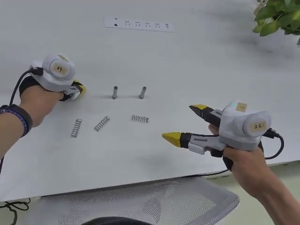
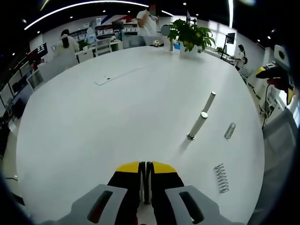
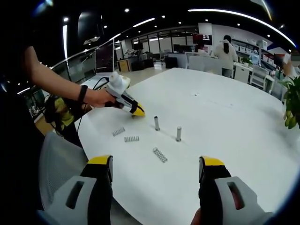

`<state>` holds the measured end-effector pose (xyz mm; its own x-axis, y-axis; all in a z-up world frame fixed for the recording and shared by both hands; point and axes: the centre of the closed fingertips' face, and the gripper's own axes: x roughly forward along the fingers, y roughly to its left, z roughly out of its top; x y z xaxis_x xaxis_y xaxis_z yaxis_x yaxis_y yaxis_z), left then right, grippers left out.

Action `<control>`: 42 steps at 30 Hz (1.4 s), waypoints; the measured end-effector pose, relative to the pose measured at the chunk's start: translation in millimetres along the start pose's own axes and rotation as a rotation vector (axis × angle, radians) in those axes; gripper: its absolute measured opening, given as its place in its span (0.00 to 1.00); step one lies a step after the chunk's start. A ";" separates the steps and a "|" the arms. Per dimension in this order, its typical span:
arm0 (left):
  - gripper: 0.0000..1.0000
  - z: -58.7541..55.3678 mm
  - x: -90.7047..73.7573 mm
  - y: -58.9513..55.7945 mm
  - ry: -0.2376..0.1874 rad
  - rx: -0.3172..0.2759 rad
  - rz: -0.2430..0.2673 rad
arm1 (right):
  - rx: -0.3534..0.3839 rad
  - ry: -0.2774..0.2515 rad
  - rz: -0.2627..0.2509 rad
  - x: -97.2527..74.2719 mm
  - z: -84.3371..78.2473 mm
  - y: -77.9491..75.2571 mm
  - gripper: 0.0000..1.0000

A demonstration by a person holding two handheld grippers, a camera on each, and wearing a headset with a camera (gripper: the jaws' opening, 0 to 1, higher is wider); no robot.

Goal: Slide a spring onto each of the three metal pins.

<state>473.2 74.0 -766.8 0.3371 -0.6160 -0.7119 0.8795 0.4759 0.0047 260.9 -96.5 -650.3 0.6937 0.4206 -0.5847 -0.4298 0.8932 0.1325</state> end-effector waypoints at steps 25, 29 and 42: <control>0.00 0.3 -28.3 5.5 -0.028 -0.011 0.023 | -0.004 -0.021 0.007 2.7 0.8 11.2 0.74; 0.00 1.6 -31.9 3.8 -0.027 -0.002 0.024 | -0.004 -0.023 0.008 2.3 0.4 11.7 0.74; 0.00 4.3 -38.1 -0.8 -0.029 0.014 0.022 | -0.012 -0.026 0.007 2.9 1.6 12.0 0.75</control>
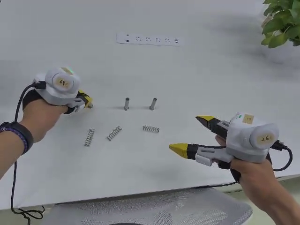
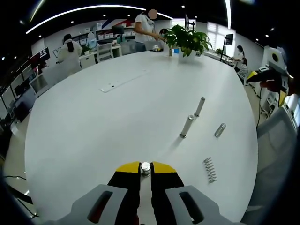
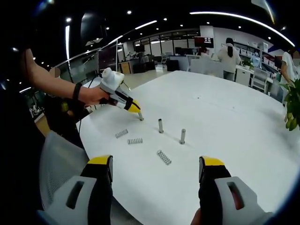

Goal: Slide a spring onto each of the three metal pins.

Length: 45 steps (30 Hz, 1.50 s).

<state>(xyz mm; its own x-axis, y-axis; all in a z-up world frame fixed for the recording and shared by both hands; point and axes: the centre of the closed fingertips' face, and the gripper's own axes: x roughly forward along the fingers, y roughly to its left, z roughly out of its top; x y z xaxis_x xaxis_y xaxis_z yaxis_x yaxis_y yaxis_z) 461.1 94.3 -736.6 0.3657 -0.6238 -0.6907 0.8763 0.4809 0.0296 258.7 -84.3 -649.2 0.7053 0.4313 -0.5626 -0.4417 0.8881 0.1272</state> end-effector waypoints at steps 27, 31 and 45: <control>0.00 -4.9 2.2 -5.9 0.013 0.026 0.000 | 0.006 0.000 -0.013 -3.0 -5.6 -3.4 0.74; 0.00 -5.3 2.4 -6.8 0.015 0.028 0.000 | 0.008 -0.001 -0.014 -3.3 -5.1 -2.9 0.74; 0.11 -12.3 4.1 -7.8 0.032 0.004 -0.002 | 0.007 -0.002 -0.019 -5.8 -5.7 -5.8 0.74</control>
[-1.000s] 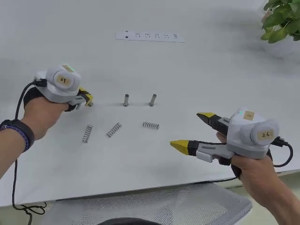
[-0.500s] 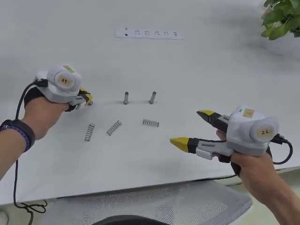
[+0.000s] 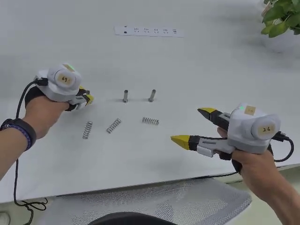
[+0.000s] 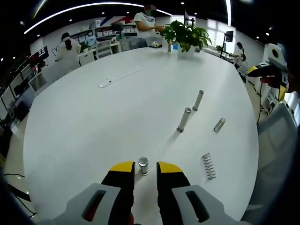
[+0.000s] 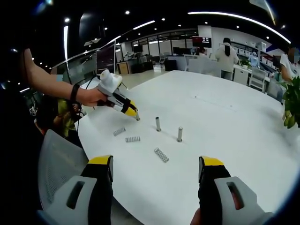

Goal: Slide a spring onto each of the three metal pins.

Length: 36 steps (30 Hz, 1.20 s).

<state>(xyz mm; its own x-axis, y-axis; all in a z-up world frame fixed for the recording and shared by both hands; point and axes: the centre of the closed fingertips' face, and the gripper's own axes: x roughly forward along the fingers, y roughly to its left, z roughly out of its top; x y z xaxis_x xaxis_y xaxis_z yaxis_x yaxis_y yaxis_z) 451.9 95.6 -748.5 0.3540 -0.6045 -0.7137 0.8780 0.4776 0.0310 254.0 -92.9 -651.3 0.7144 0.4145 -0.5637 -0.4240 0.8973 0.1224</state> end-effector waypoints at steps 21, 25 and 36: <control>0.22 -26.2 -27.5 -7.5 0.018 -0.068 0.009 | 0.006 0.004 0.025 3.4 -6.6 4.3 0.74; 0.23 -33.6 -34.1 -9.3 0.026 -0.079 0.018 | 0.001 0.001 0.033 4.4 -4.9 4.3 0.74; 0.27 -38.1 -64.9 -11.5 -0.022 -0.128 0.062 | -0.020 0.006 0.058 7.5 -1.5 6.4 0.74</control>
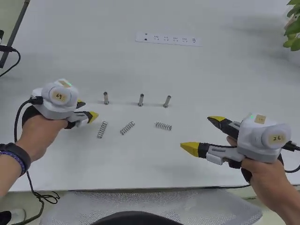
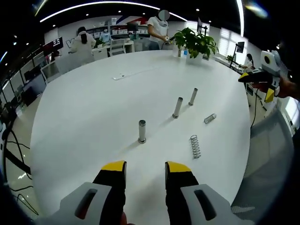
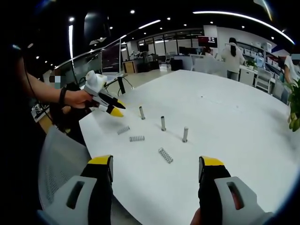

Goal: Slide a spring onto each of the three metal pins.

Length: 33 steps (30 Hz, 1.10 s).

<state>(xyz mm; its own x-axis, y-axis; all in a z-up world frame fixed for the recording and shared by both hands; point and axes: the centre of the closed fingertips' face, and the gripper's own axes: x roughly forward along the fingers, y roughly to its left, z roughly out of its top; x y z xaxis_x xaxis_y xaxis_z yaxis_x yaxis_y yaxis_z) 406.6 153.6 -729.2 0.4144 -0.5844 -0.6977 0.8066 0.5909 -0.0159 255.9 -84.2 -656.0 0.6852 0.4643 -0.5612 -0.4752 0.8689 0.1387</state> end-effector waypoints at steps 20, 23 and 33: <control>0.36 -10.3 -43.1 1.6 -0.043 -0.072 0.059 | -0.017 0.011 0.033 0.2 0.1 5.5 0.74; 0.37 -13.7 -46.9 0.0 -0.048 -0.089 0.067 | -0.018 0.015 0.037 -1.3 -1.5 6.1 0.74; 0.42 -27.8 -66.4 -7.9 -0.063 -0.154 0.091 | -0.015 0.021 0.048 -4.1 -4.7 5.2 0.74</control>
<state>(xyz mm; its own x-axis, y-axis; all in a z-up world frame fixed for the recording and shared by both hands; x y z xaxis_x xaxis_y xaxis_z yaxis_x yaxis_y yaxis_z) 361.0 203.2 -702.6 0.5116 -0.5556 -0.6554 0.6927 0.7180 -0.0679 248.0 -82.4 -656.8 0.6499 0.5018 -0.5708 -0.5159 0.8428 0.1535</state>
